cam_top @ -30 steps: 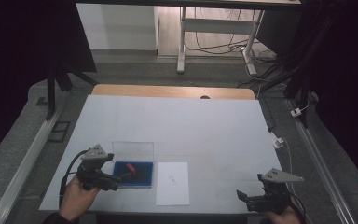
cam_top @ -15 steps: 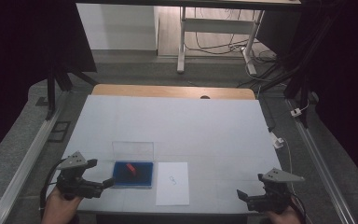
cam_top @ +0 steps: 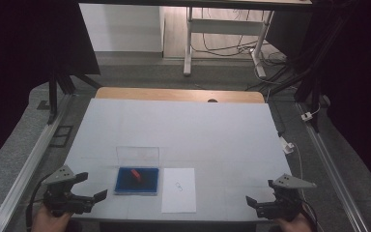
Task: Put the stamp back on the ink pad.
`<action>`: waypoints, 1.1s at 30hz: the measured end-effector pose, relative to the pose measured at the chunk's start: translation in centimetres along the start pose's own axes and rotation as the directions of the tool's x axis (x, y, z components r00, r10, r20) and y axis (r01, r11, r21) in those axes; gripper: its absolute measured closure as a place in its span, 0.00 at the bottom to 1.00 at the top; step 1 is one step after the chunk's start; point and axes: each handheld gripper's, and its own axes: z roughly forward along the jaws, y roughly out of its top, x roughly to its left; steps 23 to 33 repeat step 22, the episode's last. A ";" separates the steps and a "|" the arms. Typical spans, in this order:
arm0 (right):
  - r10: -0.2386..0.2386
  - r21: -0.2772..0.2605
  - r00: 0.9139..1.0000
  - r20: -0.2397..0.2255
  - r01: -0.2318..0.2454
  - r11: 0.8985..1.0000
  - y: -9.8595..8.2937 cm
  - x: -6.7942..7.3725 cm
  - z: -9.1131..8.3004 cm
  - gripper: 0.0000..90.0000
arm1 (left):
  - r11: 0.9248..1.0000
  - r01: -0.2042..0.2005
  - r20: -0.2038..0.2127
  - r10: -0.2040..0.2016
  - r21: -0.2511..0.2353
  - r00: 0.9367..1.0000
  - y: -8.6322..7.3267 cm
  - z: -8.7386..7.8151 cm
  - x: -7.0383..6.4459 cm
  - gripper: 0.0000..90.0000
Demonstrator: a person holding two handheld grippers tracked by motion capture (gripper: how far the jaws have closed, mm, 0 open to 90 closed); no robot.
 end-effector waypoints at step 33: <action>-0.004 0.007 1.000 0.008 0.004 1.000 0.0 0.1 0.1 0.00 | 0.991 0.026 -0.076 -0.017 0.128 0.997 -1.4 -0.2 0.4 0.01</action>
